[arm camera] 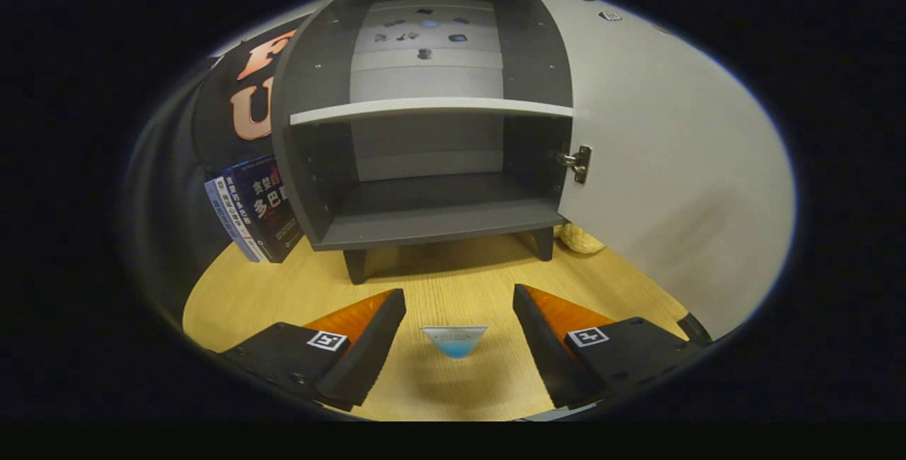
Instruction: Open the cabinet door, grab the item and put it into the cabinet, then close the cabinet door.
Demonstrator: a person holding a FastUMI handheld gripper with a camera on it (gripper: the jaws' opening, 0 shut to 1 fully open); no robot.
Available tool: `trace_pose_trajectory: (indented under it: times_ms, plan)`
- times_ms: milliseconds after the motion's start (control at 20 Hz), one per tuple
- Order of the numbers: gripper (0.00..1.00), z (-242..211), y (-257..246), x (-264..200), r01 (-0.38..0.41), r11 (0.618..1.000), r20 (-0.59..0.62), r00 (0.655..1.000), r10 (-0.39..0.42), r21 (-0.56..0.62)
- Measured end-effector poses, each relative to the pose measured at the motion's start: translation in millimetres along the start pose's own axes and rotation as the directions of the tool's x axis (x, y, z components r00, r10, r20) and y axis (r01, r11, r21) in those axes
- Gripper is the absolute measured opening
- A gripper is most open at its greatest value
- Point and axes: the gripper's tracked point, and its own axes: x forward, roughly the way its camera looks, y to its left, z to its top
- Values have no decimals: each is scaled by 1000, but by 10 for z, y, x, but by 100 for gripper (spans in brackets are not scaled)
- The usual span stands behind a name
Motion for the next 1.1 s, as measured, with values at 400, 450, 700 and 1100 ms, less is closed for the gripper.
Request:
trace_pose_trajectory:
  times_ms: [400, 450, 700, 1100]
  plan:
    - [85, -445, 88, 220, -21, 999, -112, 993, 26, 48]
    - [80, -495, 108, 235, -21, 998, -129, 991, 27, 52]
    - [63, -533, 73, 236, -13, 998, -157, 987, 22, 59]
    - [62, 63, 49, -66, -32, 999, -133, 990, 35, 29]
